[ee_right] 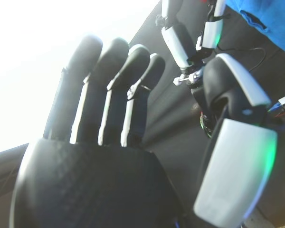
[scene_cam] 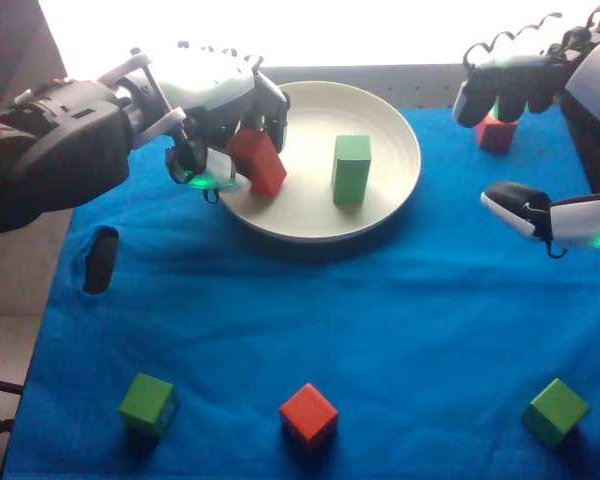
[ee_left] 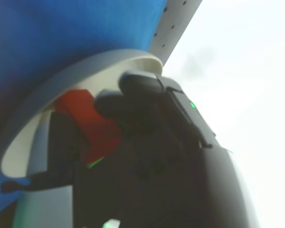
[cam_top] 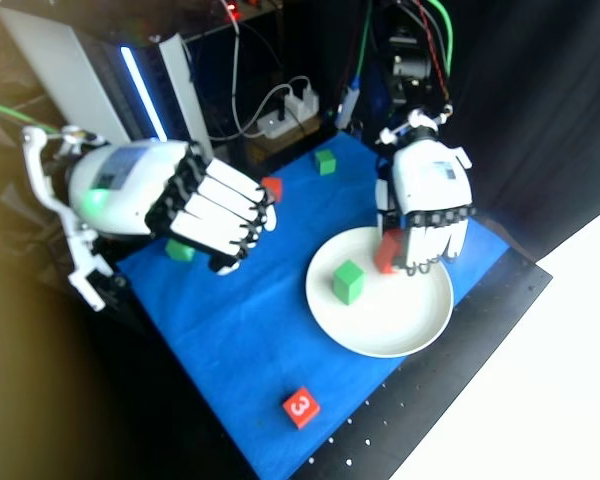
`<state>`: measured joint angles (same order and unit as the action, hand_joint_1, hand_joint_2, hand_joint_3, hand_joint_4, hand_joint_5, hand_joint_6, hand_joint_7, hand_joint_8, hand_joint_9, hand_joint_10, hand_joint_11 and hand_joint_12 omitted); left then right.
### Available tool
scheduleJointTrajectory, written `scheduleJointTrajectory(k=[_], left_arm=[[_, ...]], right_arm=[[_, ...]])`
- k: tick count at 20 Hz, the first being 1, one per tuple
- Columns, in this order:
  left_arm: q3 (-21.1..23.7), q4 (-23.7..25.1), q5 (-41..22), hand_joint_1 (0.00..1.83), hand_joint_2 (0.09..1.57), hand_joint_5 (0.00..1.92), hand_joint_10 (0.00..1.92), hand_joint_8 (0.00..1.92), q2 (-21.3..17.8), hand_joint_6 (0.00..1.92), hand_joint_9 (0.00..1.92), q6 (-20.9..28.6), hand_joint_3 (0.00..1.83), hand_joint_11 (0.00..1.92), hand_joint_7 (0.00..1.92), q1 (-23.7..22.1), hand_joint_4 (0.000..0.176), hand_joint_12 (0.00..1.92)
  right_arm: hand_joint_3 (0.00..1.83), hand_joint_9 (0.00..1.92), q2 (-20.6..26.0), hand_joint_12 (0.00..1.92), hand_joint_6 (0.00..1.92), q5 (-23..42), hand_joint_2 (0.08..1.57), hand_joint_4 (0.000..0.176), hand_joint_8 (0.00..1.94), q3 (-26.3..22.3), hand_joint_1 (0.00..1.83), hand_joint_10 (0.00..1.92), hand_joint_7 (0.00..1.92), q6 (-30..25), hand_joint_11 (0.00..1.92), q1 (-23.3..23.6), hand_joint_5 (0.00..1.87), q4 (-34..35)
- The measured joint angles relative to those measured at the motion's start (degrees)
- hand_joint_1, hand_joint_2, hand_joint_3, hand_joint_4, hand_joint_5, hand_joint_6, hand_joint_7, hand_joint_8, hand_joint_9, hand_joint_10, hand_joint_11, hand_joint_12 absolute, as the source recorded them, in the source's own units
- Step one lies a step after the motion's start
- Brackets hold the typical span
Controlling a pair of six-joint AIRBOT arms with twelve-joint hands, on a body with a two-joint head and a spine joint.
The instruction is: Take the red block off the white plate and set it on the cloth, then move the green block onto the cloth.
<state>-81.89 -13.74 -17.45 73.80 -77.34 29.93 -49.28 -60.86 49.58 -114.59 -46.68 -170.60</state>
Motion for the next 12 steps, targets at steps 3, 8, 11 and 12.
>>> scheduleJointTrajectory(k=[3,8,11,12], left_arm=[[2.7,0.3,-1.3,1.34,1.22,0.71,1.50,1.32,-2.0,1.33,0.78,0.0,0.00,0.58,0.72,0.1,0.000,1.67],[12.6,3.7,-9.6,1.34,1.23,0.67,1.50,1.33,-10.4,1.33,0.77,0.0,0.00,0.64,0.75,0.3,0.000,1.60],[18.7,6.1,-16.1,1.34,1.21,0.72,1.48,1.29,-16.2,1.25,0.73,1.5,0.00,0.58,0.82,3.1,0.000,1.65],[19.6,7.6,-17.2,1.34,1.21,0.72,1.48,1.29,-17.2,1.25,0.73,4.0,0.00,0.58,0.82,3.8,0.000,1.65]], right_arm=[[0.66,0.77,-0.2,1.71,0.94,0.0,0.55,0.000,1.29,0.0,1.20,1.46,0.76,0.0,0.72,0.0,0.68,0.0],[0.61,0.76,-0.2,1.69,0.89,0.0,0.59,0.000,1.20,0.1,1.18,1.40,0.76,0.0,0.69,0.0,0.70,0.0],[0.59,0.76,-0.2,1.73,0.87,0.0,0.60,0.000,1.28,0.1,1.16,1.48,0.76,0.0,0.71,0.0,0.70,0.0],[0.59,0.76,-0.2,1.73,0.87,0.0,0.60,0.000,1.28,0.1,1.16,1.48,0.76,0.0,0.71,0.0,0.70,0.0]])
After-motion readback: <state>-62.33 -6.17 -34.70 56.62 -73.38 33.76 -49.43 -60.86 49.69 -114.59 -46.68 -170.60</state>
